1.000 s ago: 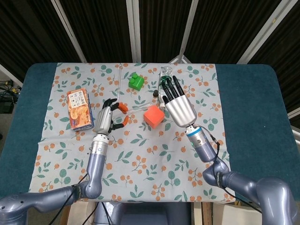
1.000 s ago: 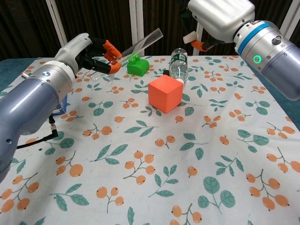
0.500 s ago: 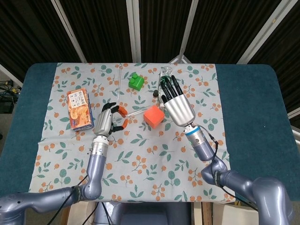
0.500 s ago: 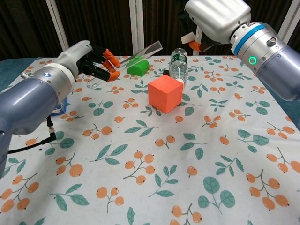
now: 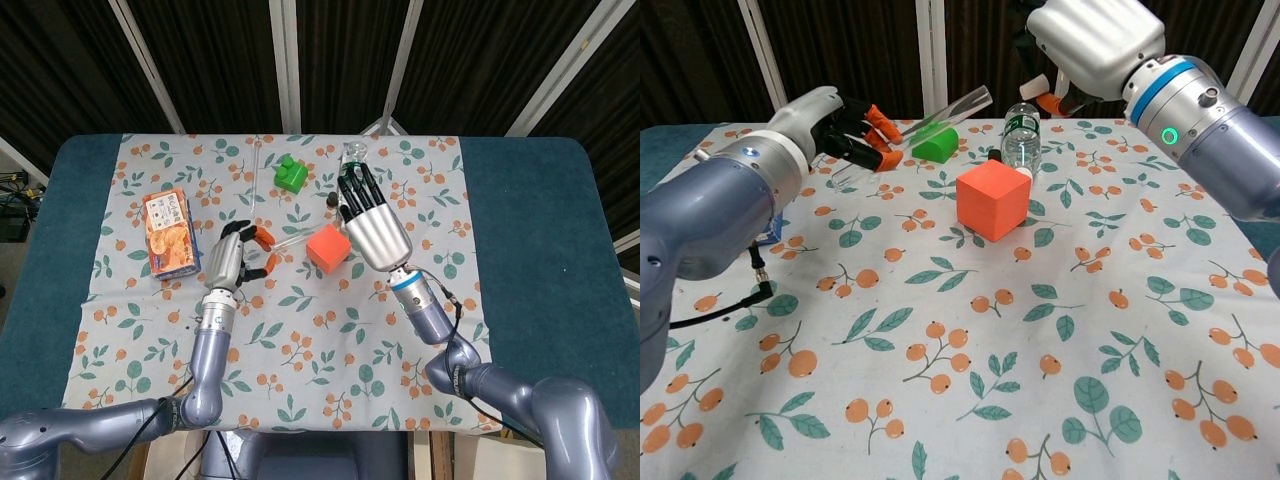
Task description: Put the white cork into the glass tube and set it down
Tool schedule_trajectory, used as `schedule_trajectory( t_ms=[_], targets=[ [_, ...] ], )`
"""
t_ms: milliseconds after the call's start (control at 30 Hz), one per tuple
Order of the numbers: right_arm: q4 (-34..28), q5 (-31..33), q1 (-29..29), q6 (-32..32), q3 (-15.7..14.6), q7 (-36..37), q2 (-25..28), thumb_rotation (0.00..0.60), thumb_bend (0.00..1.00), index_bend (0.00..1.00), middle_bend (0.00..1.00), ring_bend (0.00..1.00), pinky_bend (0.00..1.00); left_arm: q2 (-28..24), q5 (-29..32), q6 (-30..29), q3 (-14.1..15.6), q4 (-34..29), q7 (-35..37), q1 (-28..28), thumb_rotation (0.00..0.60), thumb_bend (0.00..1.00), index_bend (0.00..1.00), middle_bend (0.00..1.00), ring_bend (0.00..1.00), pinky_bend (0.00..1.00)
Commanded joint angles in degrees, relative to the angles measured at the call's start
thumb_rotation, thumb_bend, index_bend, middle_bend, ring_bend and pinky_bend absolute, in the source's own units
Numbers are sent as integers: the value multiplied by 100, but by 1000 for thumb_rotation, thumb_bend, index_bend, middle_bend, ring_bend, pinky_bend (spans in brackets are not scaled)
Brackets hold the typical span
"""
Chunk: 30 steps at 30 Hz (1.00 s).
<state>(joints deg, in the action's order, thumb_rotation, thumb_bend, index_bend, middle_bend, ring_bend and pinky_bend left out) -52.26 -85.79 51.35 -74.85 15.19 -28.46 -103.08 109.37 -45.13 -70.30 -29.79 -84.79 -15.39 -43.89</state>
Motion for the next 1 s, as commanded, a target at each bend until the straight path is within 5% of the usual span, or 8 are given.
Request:
schedule_trajectory(
  t_ms=[33,1000],
  targets=[
    [11,1,3,3,-4,6,-1,600,409,594,205,86,0,9,26,-25,-2,-21,-35,-18,600,836,548,502,136,20],
    [-42,17,-12,-26,-64,89,-76,600,415,594,205,86,0,246,141,-54,-35,201,-85,-230,600,836,543,502,142,27]
  ],
)
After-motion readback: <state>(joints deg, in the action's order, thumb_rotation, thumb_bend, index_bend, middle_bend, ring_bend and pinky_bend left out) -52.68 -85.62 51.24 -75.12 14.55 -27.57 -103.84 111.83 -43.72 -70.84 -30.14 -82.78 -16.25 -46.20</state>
